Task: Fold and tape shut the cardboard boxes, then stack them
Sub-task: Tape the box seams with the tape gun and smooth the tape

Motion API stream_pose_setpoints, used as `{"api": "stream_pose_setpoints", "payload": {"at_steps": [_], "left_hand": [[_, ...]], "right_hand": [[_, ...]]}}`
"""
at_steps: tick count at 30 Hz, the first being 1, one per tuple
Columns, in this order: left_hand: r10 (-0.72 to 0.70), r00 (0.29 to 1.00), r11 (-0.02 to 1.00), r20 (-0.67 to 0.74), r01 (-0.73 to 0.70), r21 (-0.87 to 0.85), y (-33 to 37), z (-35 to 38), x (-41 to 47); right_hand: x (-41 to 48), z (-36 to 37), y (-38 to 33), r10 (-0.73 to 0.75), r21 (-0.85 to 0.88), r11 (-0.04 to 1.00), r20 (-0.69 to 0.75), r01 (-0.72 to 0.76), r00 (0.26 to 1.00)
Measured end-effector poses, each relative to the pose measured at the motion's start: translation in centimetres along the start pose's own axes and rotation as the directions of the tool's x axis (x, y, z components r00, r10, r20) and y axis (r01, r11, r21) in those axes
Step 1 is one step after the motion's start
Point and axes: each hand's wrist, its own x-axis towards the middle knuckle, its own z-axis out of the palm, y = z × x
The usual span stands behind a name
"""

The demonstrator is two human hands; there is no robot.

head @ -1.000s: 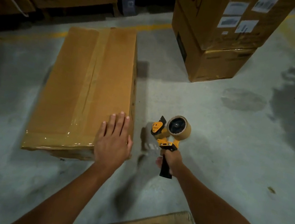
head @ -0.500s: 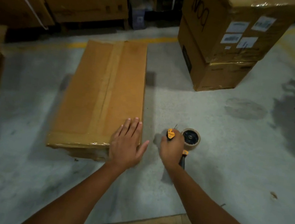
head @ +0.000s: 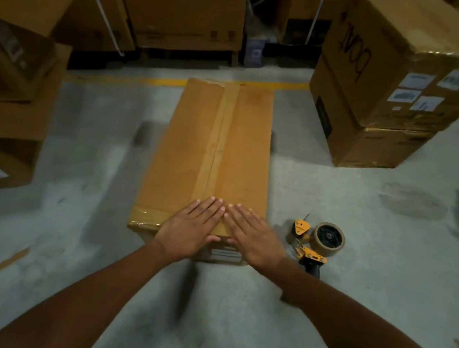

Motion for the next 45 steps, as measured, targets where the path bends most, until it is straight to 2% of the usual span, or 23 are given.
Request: {"api": "stream_pose_setpoints", "payload": {"at_steps": [2,6,9,10,11,13,15,18,22,24,26,28,29,31,33,35,38,40,42,44,45], "left_hand": [[0.002,1.000,1.000,0.003,-0.002,-0.003,-0.2,0.4,-0.1],[0.022,1.000,0.998,0.007,-0.021,-0.054,-0.3,0.4,0.0],[0.044,0.996,0.999,-0.077,-0.042,0.018,-1.8,0.0,-0.5],[0.015,0.997,1.000,-0.076,-0.015,-0.003,-2.5,-0.1,-0.7],[-0.076,0.997,0.995,-0.027,0.074,-0.064,-3.2,-0.4,-1.1],[-0.295,0.947,0.942,0.124,0.310,-0.126,-4.1,-1.1,-1.8],[-0.360,0.922,0.920,0.146,0.376,-0.113,-3.8,-1.4,-1.6],[-0.289,0.951,0.946,0.107,0.301,-0.120,-3.9,-1.2,-1.8],[-0.081,0.997,0.989,0.017,0.083,-0.121,-6.2,0.3,-2.6],[-0.079,0.997,0.991,-0.007,0.078,-0.109,-6.6,0.6,-3.3],[-0.157,0.988,0.984,-0.001,0.156,-0.087,-6.3,0.6,-3.5],[-0.322,0.947,0.941,0.017,0.322,-0.106,-5.4,0.4,-3.7],[-0.428,0.903,0.894,0.034,0.429,-0.130,-4.9,0.2,-3.9],[-0.617,0.774,0.755,0.141,0.633,-0.174,-4.1,-0.2,-4.4],[-0.702,0.675,0.640,0.228,0.738,-0.214,-3.5,-0.6,-4.7],[-0.718,0.651,0.604,0.247,0.759,-0.246,-3.3,-0.7,-4.6],[-0.690,0.699,0.647,0.187,0.712,-0.274,-4.5,-0.4,-5.4],[-0.643,0.751,0.696,0.148,0.654,-0.295,-5.2,0.2,-6.6],[-0.614,0.776,0.684,0.144,0.614,-0.395,-5.7,0.7,-7.1],[-0.622,0.759,0.564,0.195,0.606,-0.561,-6.3,0.8,-7.0],[-0.637,0.730,0.437,0.248,0.607,-0.664,-6.8,0.8,-6.8]], "right_hand": [[-0.2,0.2,0.0,-0.010,-0.009,1.000,-0.002,0.010,1.000],[1.6,-1.2,-1.0,0.091,-0.040,0.995,0.030,-0.090,0.995],[4.5,-2.6,-1.5,0.141,-0.099,0.987,0.124,-0.129,0.982],[4.9,-2.6,-1.6,0.143,-0.102,0.986,0.140,-0.130,0.980],[4.8,-2.4,-1.6,0.144,-0.092,0.987,0.146,-0.132,0.979],[4.3,-1.8,-1.5,0.165,-0.058,0.986,0.149,-0.158,0.975],[4.2,-1.8,-1.4,0.194,-0.053,0.981,0.184,-0.187,0.964],[4.6,-2.8,-1.9,0.305,-0.050,0.952,0.265,-0.303,0.915],[4.0,-2.9,-2.7,0.524,0.004,0.822,0.384,-0.569,0.760],[3.7,-2.9,-2.6,0.514,0.030,0.824,0.383,-0.566,0.768],[3.3,-3.1,-1.9,0.428,0.030,0.881,0.377,-0.472,0.822],[2.9,-3.4,-1.1,0.337,0.031,0.923,0.413,-0.383,0.846],[2.7,-3.4,-0.8,0.310,0.039,0.932,0.431,-0.361,0.847],[2.7,-3.5,-0.7,0.299,0.047,0.934,0.444,-0.355,0.845],[2.7,-3.7,-0.9,0.301,0.068,0.928,0.442,-0.366,0.845],[2.7,-3.8,-1.0,0.310,0.095,0.918,0.435,-0.385,0.845],[2.7,-3.9,-1.8,0.383,0.124,0.877,0.402,-0.464,0.831],[2.9,-3.9,-2.9,0.503,0.117,0.803,0.393,-0.584,0.770],[3.2,-3.6,-3.8,0.644,0.137,0.670,0.380,-0.729,0.664],[3.8,-3.7,-4.9,0.791,0.224,0.451,0.349,-0.864,0.503],[4.1,-3.6,-5.3,0.858,0.301,0.291,0.339,-0.908,0.387]]}}
